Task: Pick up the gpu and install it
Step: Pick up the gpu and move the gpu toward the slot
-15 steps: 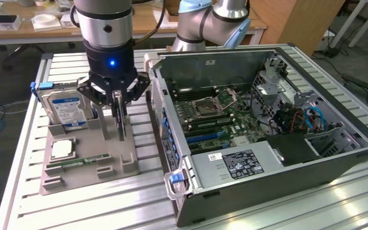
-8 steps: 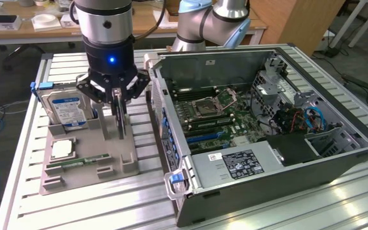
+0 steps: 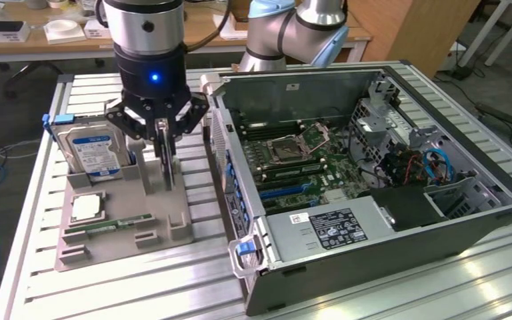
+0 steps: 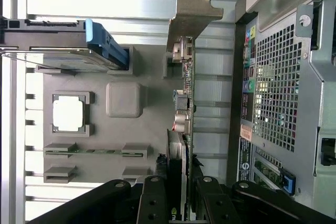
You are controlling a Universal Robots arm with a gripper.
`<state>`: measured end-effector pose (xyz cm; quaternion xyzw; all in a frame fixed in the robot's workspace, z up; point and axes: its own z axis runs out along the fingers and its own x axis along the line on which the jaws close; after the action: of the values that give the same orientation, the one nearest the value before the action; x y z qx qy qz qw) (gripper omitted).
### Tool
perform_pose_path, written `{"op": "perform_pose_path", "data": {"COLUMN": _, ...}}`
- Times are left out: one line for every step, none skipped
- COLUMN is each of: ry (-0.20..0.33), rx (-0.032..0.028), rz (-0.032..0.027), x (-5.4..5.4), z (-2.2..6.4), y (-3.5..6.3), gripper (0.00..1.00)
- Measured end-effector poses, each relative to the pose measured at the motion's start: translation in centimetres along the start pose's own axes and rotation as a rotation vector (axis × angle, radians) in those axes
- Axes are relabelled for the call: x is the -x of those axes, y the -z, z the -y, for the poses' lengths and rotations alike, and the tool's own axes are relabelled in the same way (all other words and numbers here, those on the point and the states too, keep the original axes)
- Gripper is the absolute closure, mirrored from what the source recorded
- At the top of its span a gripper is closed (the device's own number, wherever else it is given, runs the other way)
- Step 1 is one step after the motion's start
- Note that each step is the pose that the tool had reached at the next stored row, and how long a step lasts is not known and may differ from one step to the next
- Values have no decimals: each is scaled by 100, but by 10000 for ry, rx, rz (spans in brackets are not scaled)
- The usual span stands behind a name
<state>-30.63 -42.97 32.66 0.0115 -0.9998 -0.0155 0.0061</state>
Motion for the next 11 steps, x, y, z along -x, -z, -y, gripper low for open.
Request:
{"op": "perform_pose_path", "data": {"ry": 0, "rx": 0, "rz": 0, "x": 0, "z": 0, "y": 9, "gripper": 73}}
{"op": "perform_pose_path", "data": {"ry": 0, "rx": 0, "rz": 0, "x": 0, "z": -1, "y": 18, "gripper": 73}}
{"op": "perform_pose_path", "data": {"ry": 0, "rx": 0, "rz": 1, "x": 0, "z": -1, "y": 26, "gripper": 73}}
{"op": "perform_pose_path", "data": {"ry": 0, "rx": 0, "rz": 0, "x": -1, "z": -1, "y": 35, "gripper": 73}}
{"op": "perform_pose_path", "data": {"ry": 0, "rx": -1, "rz": 0, "x": -1, "z": -1, "y": 45, "gripper": 73}}
{"op": "perform_pose_path", "data": {"ry": 0, "rx": -1, "rz": 0, "x": -1, "z": -2, "y": 55, "gripper": 73}}
{"op": "perform_pose_path", "data": {"ry": 0, "rx": 0, "rz": 1, "x": -1, "z": -2, "y": 66, "gripper": 73}}
{"op": "perform_pose_path", "data": {"ry": 0, "rx": 0, "rz": 1, "x": -1, "z": -2, "y": 76, "gripper": 73}}
{"op": "perform_pose_path", "data": {"ry": 0, "rx": 0, "rz": 0, "x": -1, "z": -3, "y": 87, "gripper": 73}}
{"op": "perform_pose_path", "data": {"ry": 0, "rx": 0, "rz": 0, "x": -1, "z": -3, "y": 98, "gripper": 73}}
{"op": "perform_pose_path", "data": {"ry": 0, "rx": -1, "rz": 0, "x": -1, "z": -3, "y": 109, "gripper": 73}}
